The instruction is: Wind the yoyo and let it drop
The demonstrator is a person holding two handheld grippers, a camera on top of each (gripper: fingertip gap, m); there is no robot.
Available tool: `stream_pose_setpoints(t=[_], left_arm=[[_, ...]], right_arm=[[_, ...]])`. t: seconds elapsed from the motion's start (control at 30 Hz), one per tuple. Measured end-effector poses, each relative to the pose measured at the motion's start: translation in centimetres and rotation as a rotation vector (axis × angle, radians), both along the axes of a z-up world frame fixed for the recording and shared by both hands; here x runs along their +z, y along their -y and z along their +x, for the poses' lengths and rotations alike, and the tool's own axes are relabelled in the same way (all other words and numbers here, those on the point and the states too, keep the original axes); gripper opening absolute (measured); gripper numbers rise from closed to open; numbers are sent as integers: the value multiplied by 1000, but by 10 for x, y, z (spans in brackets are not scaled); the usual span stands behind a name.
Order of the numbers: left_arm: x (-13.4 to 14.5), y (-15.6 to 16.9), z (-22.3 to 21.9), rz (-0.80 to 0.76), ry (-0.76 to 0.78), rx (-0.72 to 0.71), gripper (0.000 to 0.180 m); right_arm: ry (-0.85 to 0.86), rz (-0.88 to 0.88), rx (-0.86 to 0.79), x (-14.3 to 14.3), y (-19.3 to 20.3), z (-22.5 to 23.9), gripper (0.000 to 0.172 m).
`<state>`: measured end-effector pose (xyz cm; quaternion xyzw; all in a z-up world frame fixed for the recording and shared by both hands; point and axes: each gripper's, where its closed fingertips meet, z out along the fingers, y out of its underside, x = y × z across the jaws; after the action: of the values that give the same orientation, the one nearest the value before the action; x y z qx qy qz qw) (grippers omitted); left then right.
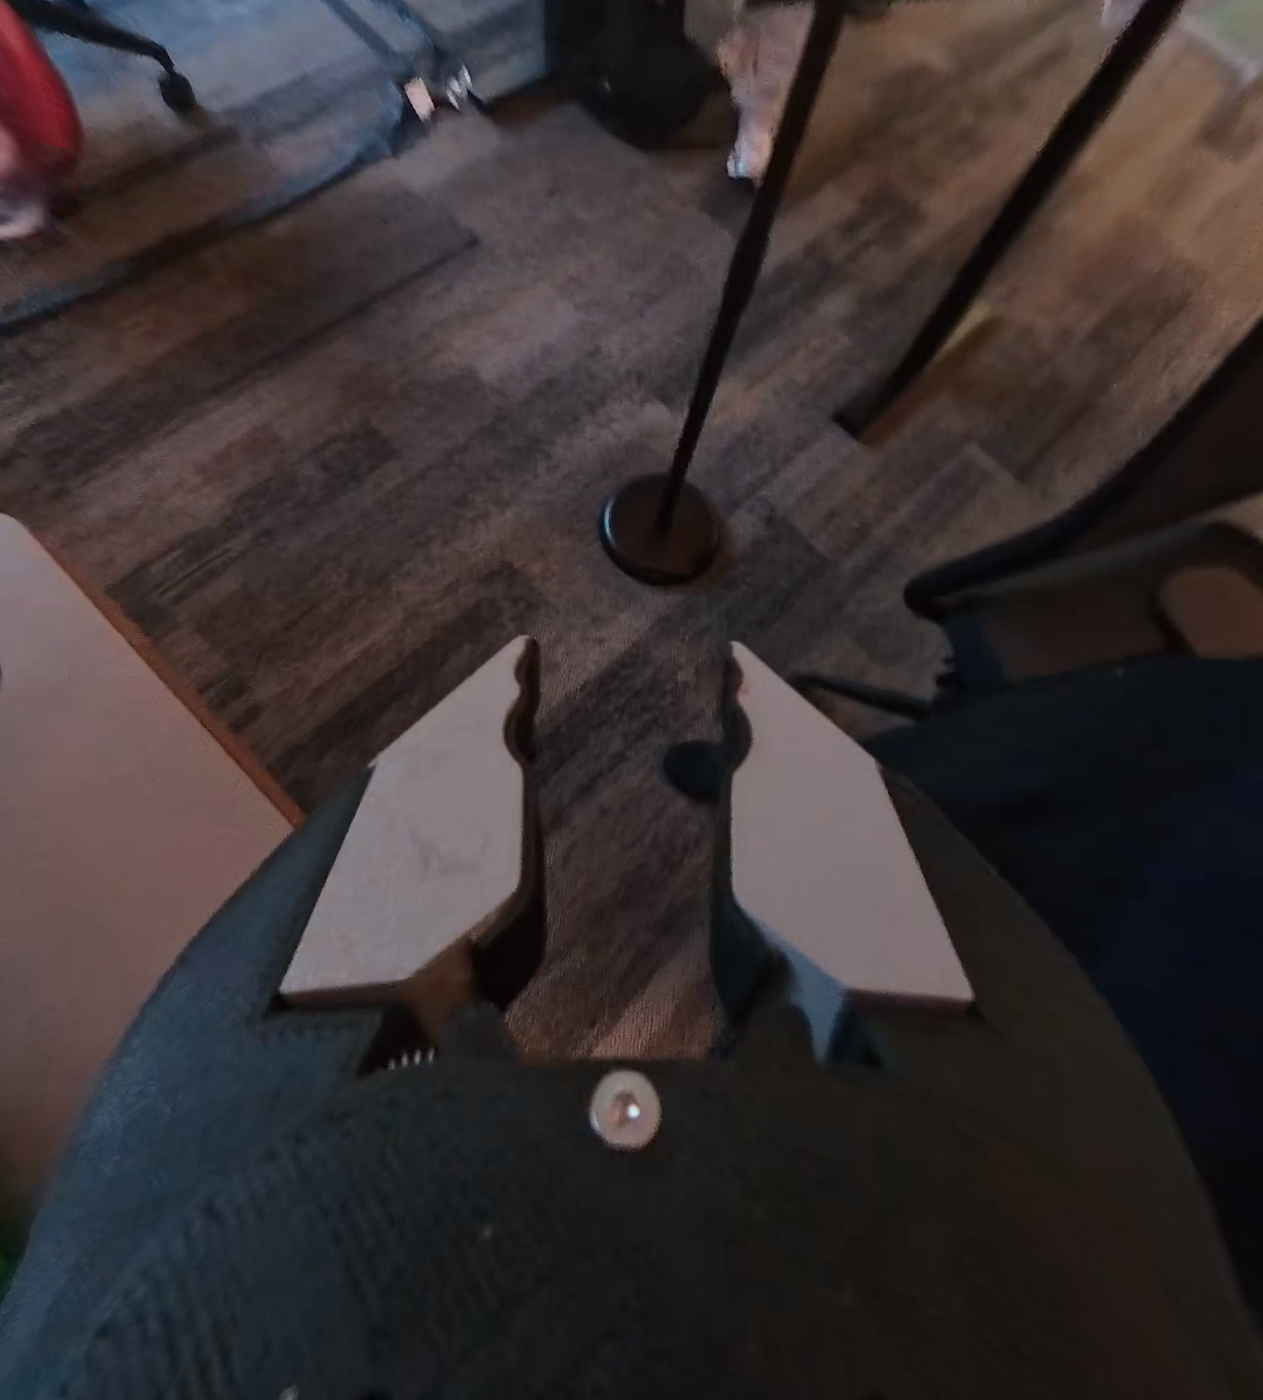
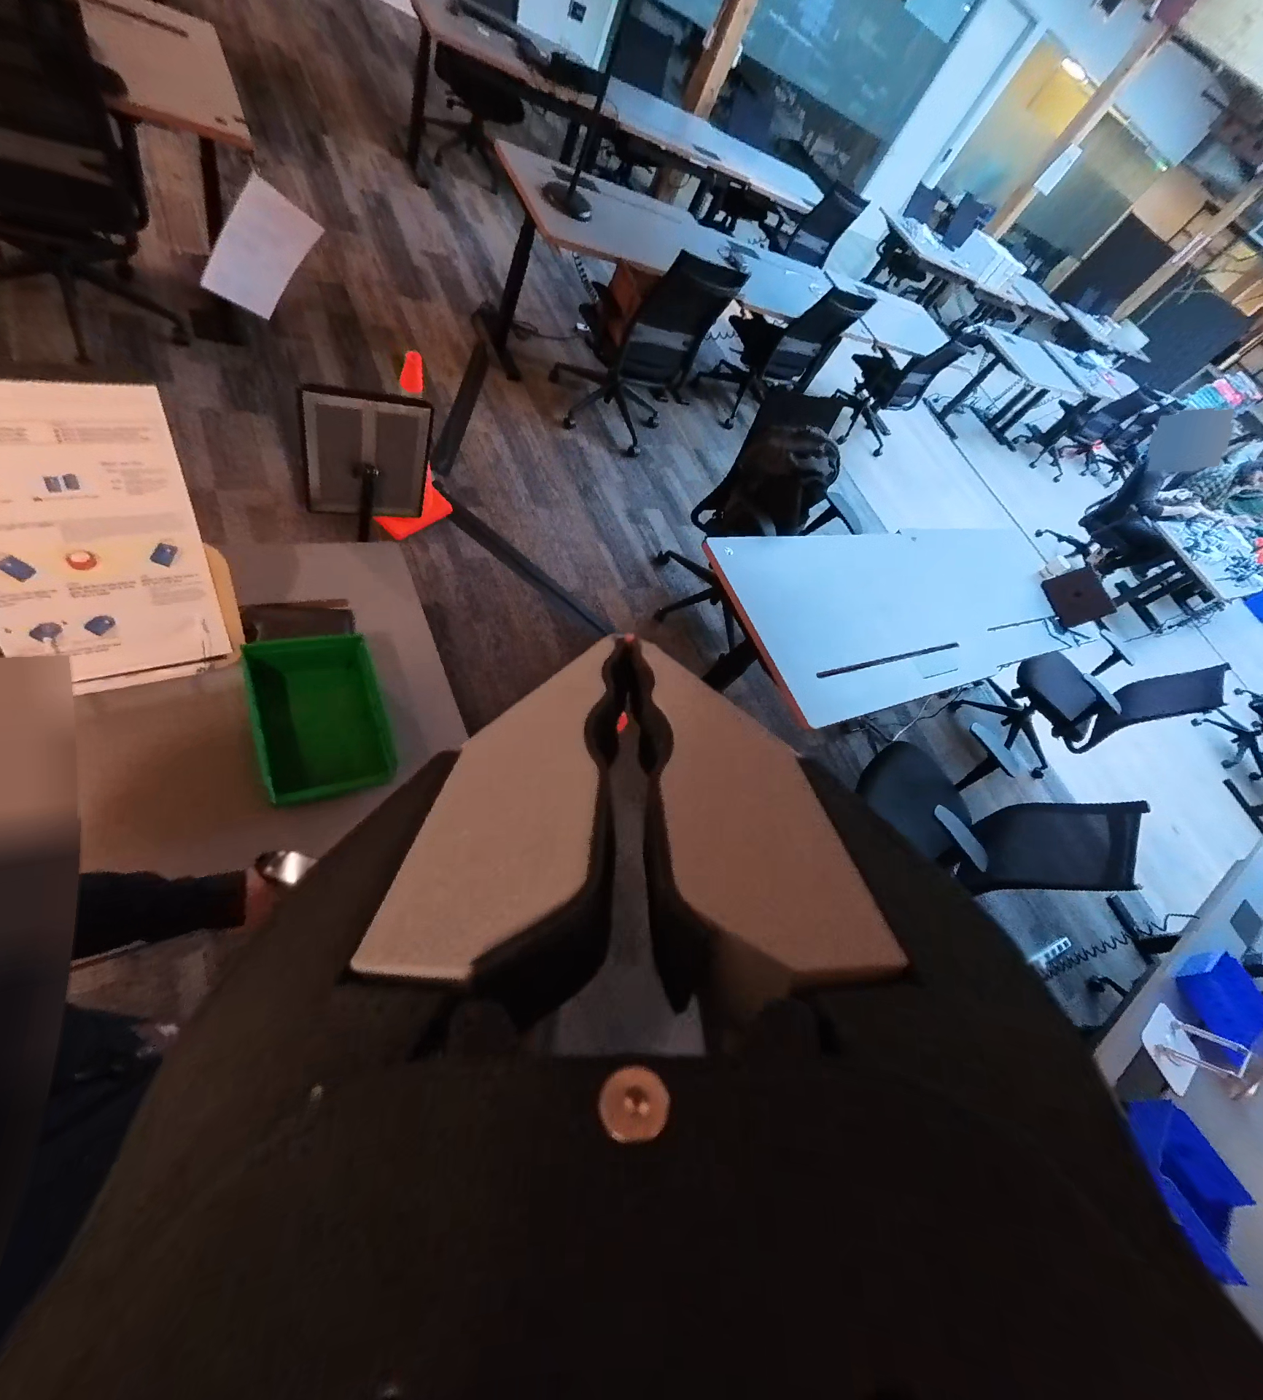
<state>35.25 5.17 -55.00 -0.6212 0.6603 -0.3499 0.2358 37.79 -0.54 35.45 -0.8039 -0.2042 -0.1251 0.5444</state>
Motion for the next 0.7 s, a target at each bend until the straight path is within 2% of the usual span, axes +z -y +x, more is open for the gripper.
stream_pose_setpoints(t=[0.2, 0.3, 0.47, 0.53, 0.6, 0.7], left_arm=[[-4, -60, 35, -26, 34, 188, 50], [-12, -63, 48, -84, 58, 220, 48], [-37, -14, 53, -147, 19, 122, 47], [-25, 28, 54, -242, 78, -1, 28], [-11, 60, 51, -270, 125, -92, 8], [7, 89, 48, -241, 177, -184, 3]], right_arm=[[-38, 68, -29, 28, -16, 7, 0], [-37, 83, -37, 34, -23, 4, 0], [2, 66, -5, 32, -26, -15, 0], [22, 50, 1, 26, -27, -21, 0], [31, 40, 4, 21, -27, -24, 0], [40, 29, 5, 15, -27, -23, 0]])
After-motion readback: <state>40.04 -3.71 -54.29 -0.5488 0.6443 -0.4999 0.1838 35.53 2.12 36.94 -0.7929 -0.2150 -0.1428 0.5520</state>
